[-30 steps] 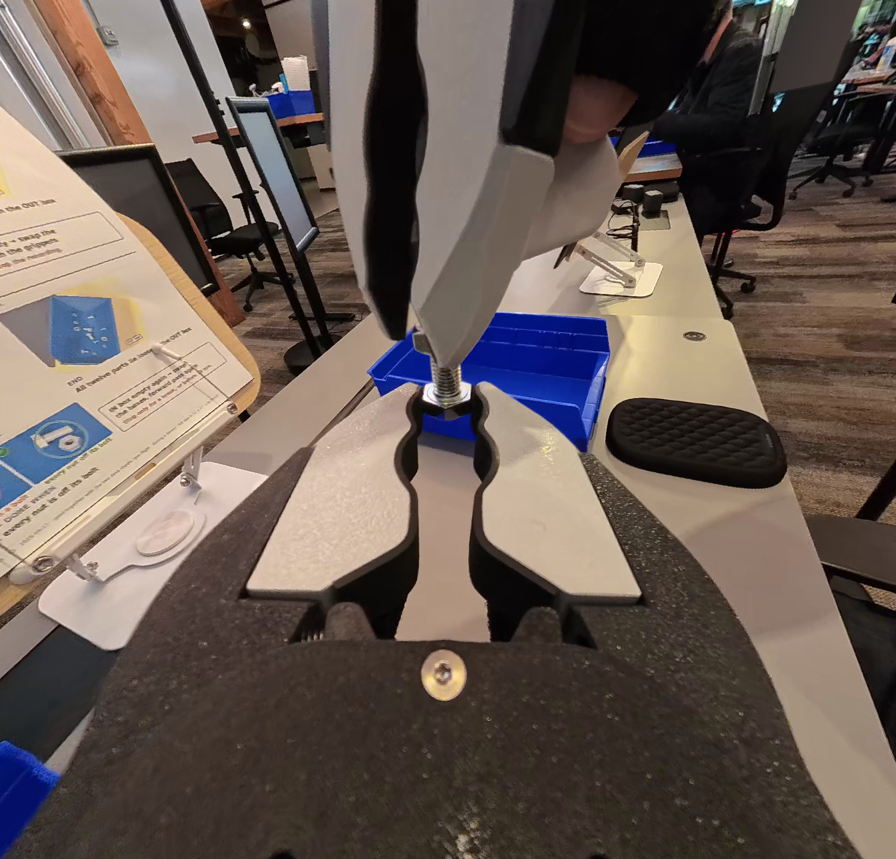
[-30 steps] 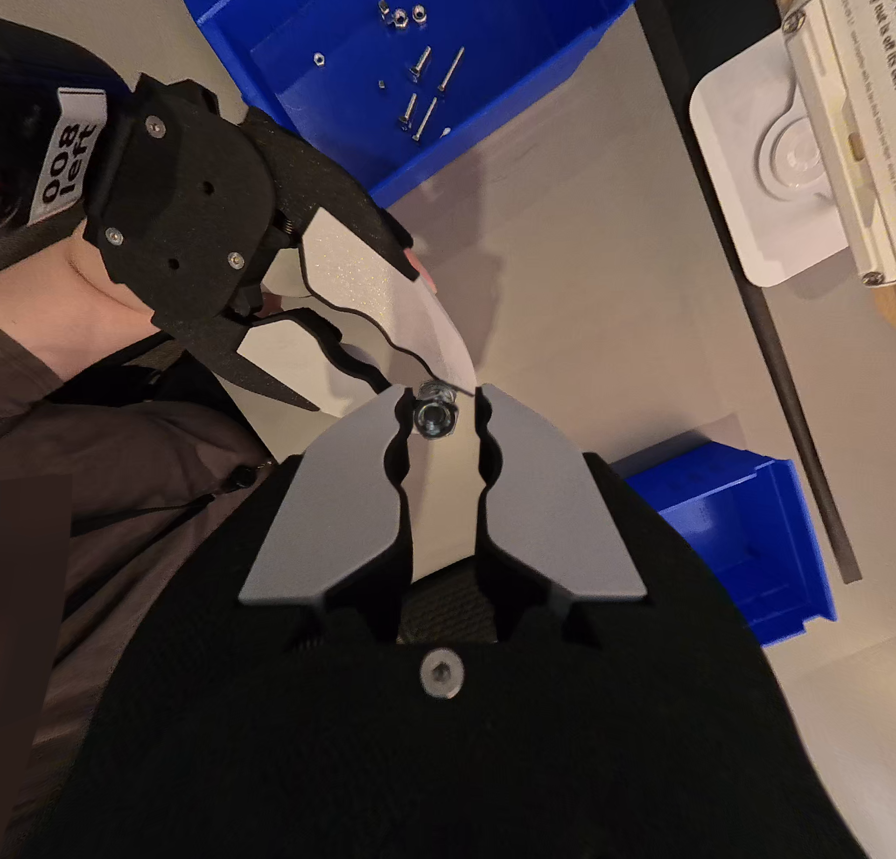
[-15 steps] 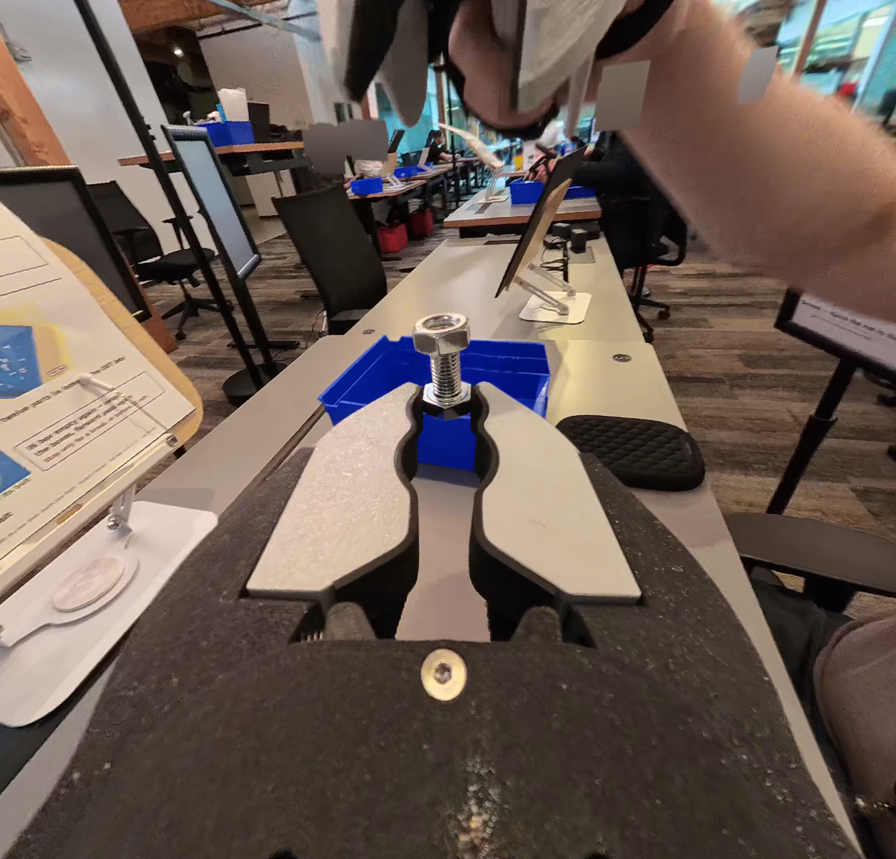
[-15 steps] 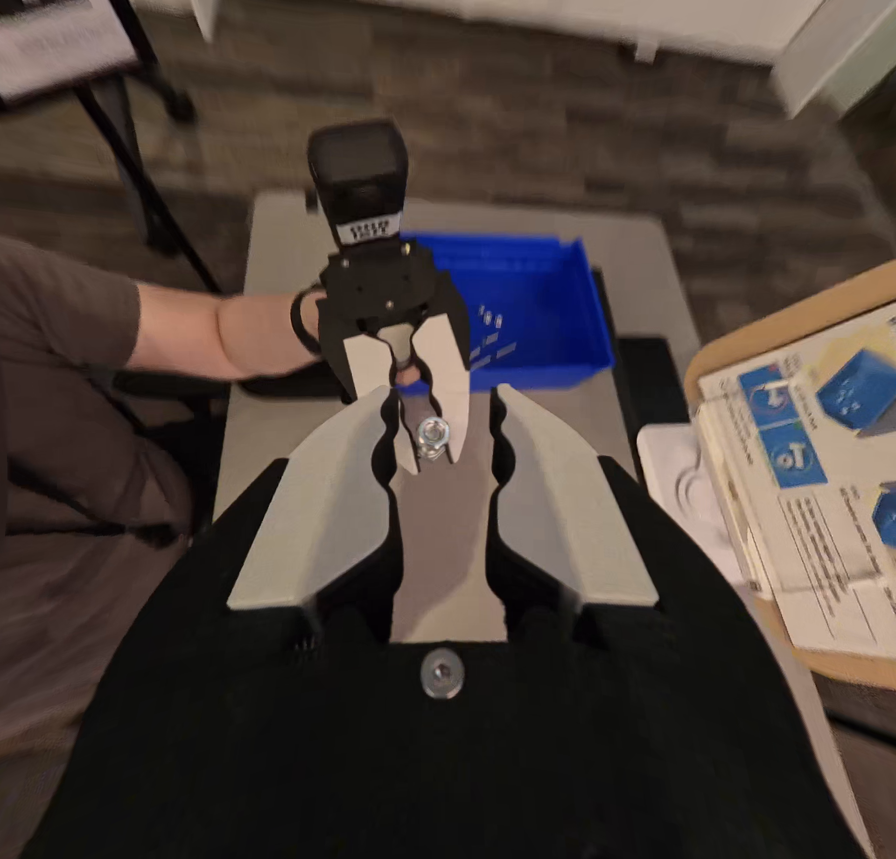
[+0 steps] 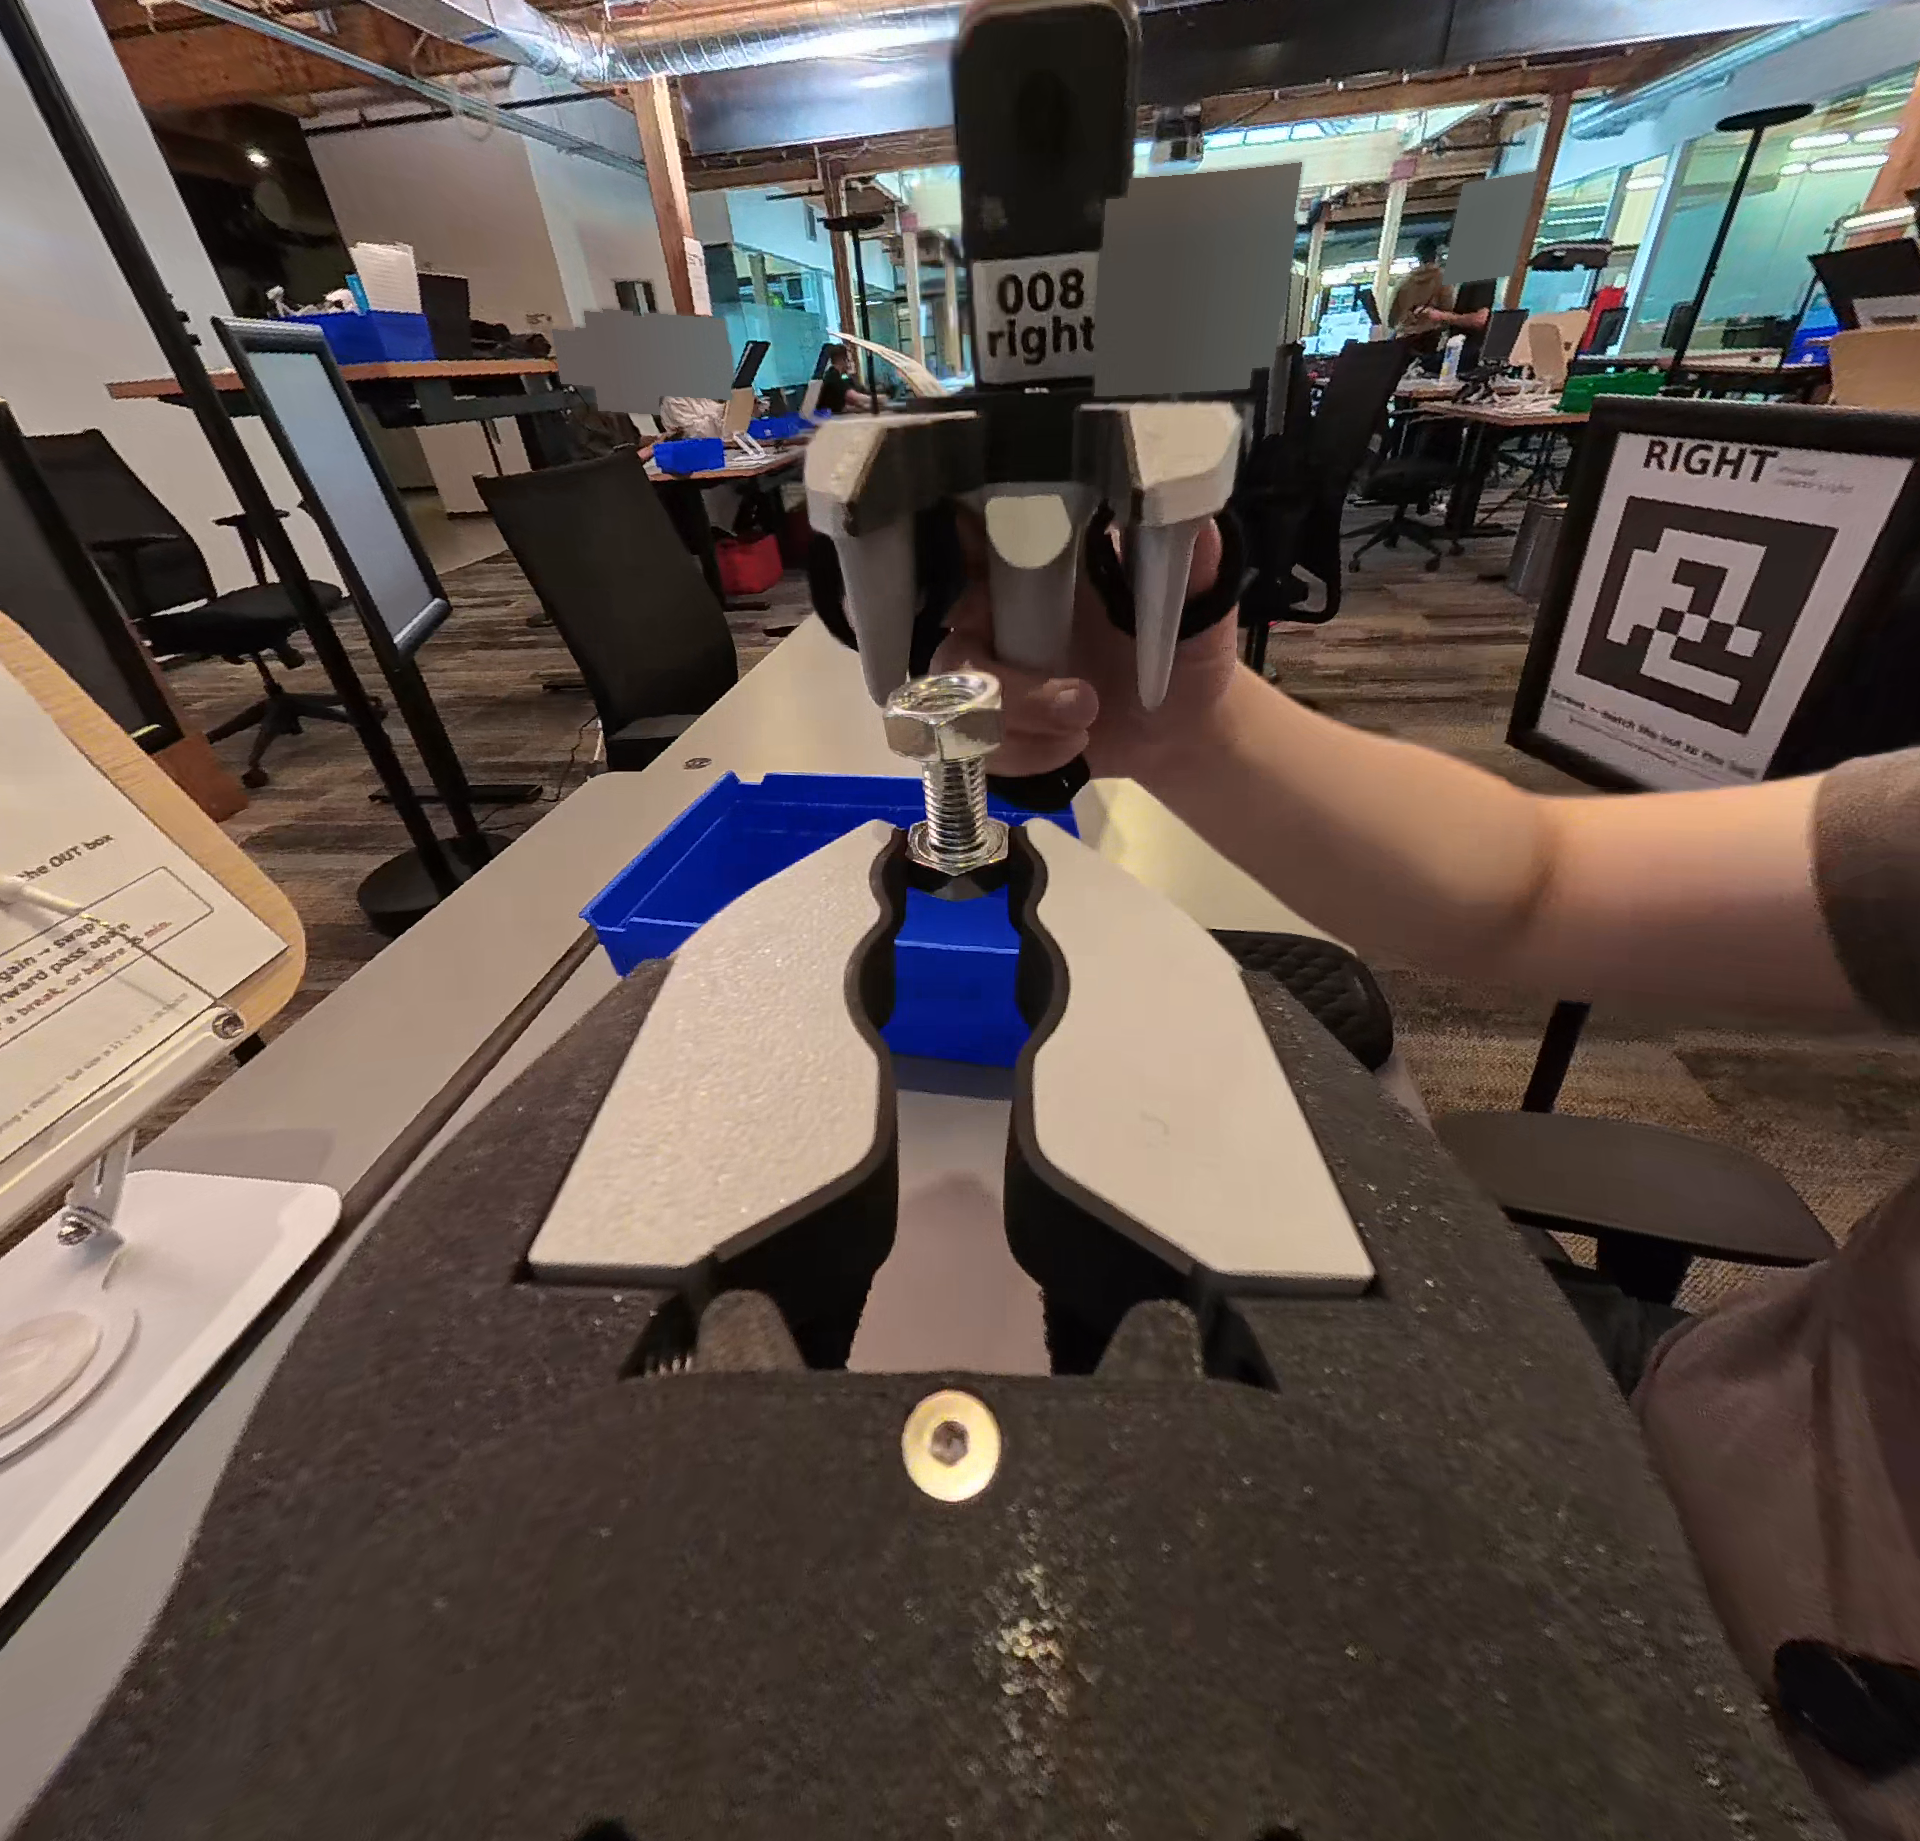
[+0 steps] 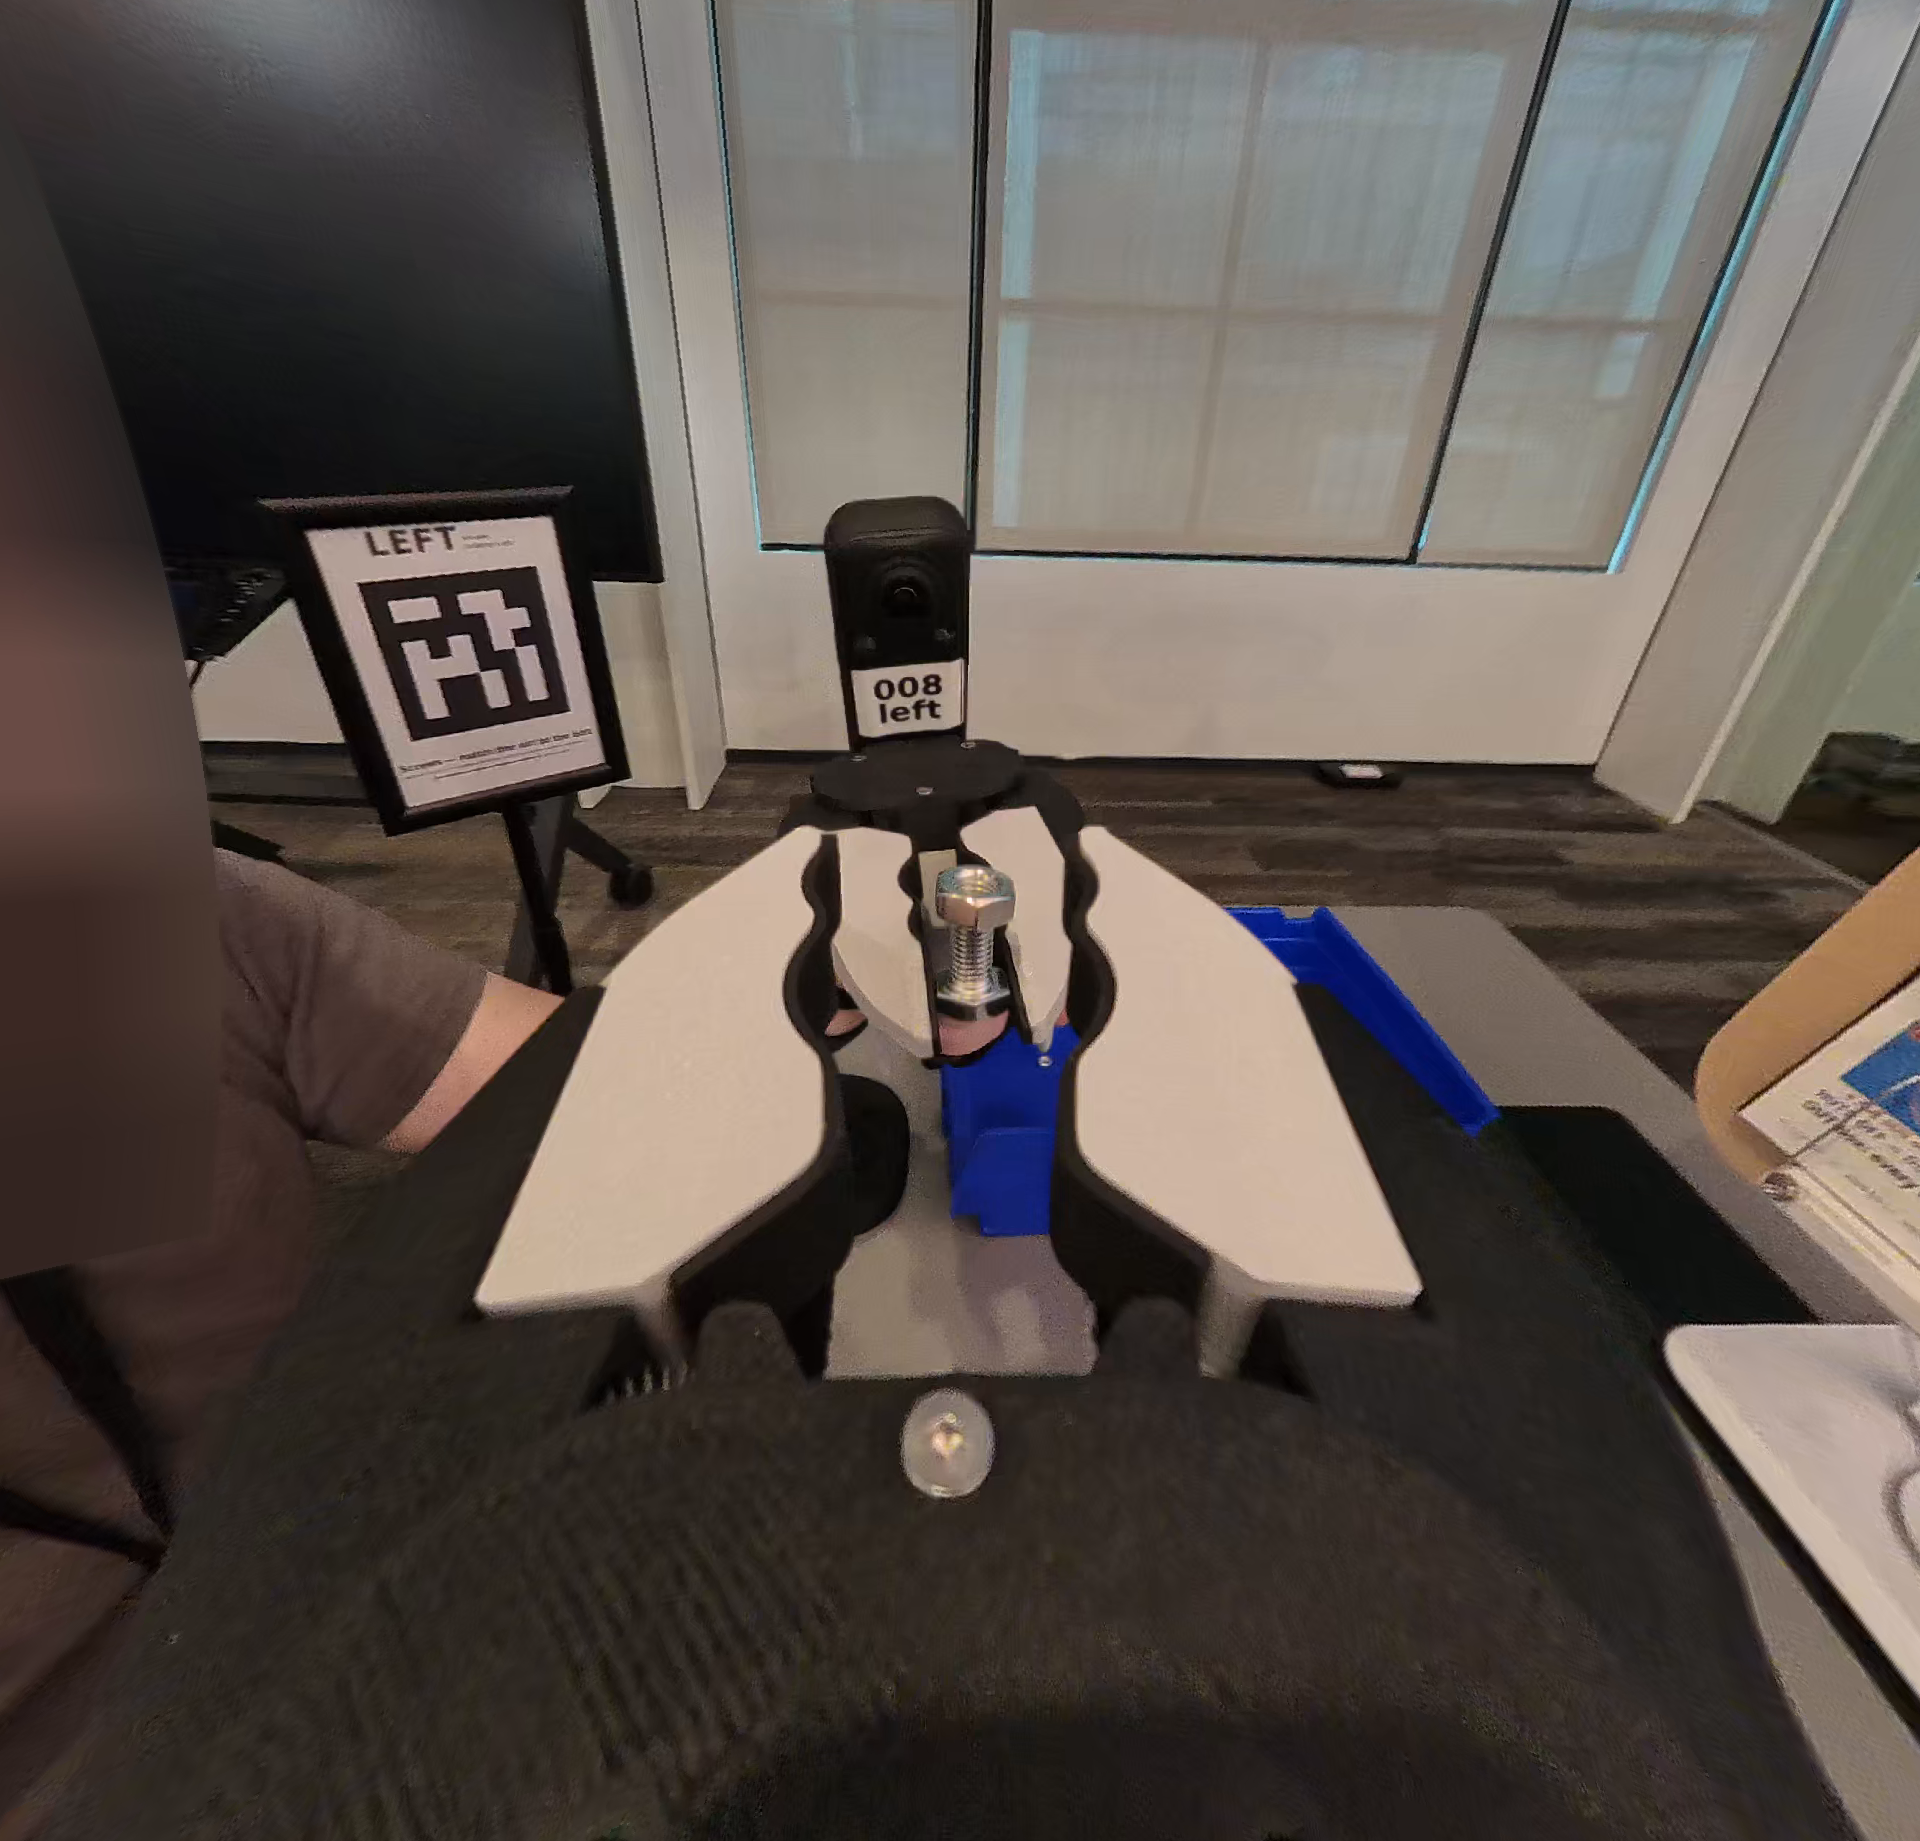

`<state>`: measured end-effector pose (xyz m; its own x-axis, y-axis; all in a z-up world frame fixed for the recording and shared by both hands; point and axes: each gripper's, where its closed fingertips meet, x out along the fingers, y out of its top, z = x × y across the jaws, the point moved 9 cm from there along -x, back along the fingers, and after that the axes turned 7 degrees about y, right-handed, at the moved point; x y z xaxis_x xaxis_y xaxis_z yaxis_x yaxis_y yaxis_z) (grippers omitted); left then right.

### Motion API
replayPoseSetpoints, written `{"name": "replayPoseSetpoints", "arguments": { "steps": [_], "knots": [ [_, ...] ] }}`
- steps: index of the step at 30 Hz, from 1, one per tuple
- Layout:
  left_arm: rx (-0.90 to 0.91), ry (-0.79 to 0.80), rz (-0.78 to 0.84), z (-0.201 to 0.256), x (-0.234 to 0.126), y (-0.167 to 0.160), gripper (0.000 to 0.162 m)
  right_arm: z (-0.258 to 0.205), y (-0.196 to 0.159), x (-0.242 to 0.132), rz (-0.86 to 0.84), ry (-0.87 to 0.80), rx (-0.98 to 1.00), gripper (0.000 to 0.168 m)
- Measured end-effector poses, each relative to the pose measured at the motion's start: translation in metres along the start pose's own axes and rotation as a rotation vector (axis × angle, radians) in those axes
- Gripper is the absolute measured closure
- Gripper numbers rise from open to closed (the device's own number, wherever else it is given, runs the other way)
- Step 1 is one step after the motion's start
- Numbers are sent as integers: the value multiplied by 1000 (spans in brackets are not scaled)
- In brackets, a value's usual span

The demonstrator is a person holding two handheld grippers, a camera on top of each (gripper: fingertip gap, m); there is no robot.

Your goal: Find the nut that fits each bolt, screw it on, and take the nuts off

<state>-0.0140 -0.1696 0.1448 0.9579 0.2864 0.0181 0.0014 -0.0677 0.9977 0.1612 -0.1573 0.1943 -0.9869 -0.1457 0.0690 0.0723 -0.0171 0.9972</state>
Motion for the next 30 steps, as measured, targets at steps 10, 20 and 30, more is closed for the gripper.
{"name": "replayPoseSetpoints", "arguments": {
  "steps": [10,20,30],
  "knots": [
    [1,-31,12,4,22,-14,144,-1,-9,-41,-45,0,25,124],
    [74,-7,-35,8,40,-29,144,12,-29,-52,87,37,33,131],
    [48,15,-77,1,42,-35,144,19,-46,-36,69,90,35,131]
  ]
}}
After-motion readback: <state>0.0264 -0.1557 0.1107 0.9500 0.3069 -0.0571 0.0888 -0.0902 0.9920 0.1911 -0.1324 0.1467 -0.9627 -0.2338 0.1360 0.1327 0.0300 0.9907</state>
